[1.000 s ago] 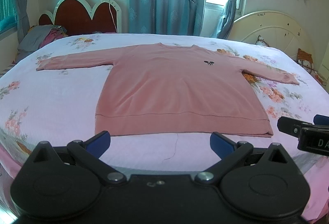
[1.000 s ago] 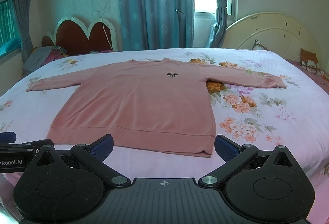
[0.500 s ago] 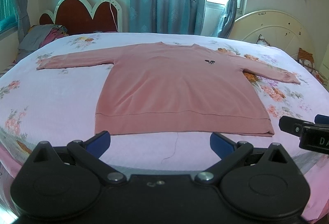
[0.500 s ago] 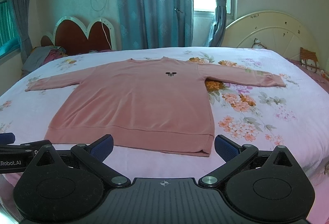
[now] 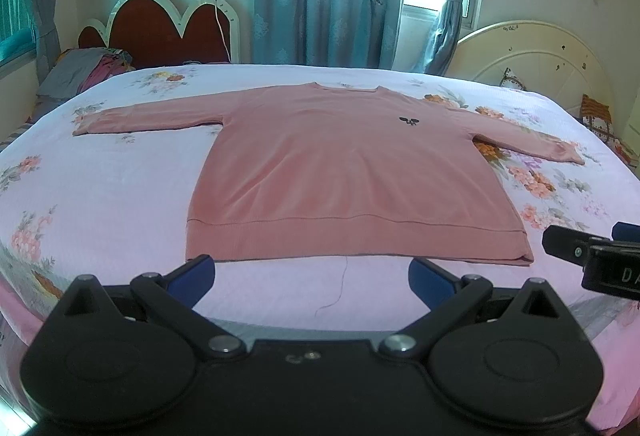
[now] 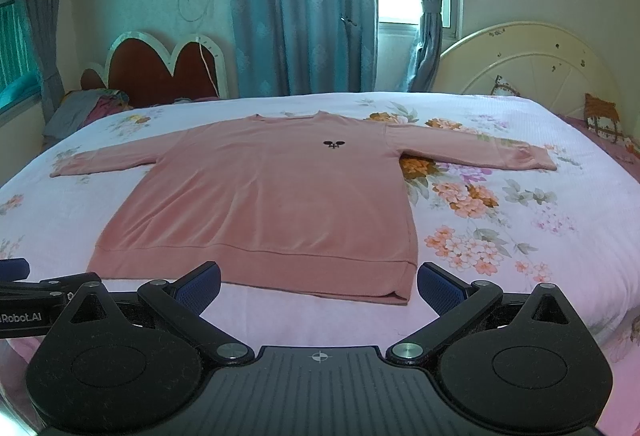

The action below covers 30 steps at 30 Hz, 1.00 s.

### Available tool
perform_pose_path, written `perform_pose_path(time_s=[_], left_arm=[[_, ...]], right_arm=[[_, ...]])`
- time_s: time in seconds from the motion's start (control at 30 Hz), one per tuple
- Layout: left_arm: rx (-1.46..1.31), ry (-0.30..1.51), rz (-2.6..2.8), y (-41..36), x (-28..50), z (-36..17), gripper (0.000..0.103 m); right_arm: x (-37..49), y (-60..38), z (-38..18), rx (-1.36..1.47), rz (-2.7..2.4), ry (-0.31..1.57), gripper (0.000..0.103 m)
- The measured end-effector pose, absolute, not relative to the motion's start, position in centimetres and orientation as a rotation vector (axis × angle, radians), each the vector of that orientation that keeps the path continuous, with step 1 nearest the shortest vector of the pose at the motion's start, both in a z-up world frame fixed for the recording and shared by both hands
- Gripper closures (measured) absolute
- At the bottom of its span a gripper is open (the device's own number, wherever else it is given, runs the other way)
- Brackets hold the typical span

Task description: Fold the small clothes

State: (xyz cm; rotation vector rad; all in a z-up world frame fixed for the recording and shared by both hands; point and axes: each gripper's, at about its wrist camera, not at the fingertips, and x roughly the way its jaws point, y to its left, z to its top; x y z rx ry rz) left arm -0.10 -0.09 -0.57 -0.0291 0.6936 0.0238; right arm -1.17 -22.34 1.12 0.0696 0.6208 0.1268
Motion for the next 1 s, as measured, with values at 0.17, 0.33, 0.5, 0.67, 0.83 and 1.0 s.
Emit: perform_pose_path(time_s=[0.17, 0.33, 0.5, 0.67, 0.83, 1.0], left_arm=[[-0.032, 0.696, 0.032, 0.0, -0.1, -0.5, 0.000], [-0.039, 0.696, 0.035, 0.2, -0.3, -0.4, 0.000], [-0.061, 0.699, 0.030, 0.6, -0.3, -0.4, 0.000], [-0.057, 0.711, 0.033, 1.1, 0.3, -0.6, 0.000], [-0.051, 0.706, 0.013, 1.2, 1.7, -0.6, 0.000], [0.031, 0.649, 0.056, 1.1, 3.5, -0.7, 0.000]], right_arm=[[-1.2, -22.3, 1.1, 0.069, 0.126, 0.621, 0.000], [-1.2, -22.3, 1.1, 0.070, 0.127, 0.620, 0.000], [-1.3, -22.2, 0.9, 0.073, 0.127, 0.628, 0.000], [-0.9, -22.0, 0.5, 0.076, 0.117, 0.641, 0.000], [0.4, -21.8, 0.4, 0.086, 0.094, 0.646, 0.000], [2.8, -21.8, 0.3, 0.091, 0.065, 0.653, 0.000]])
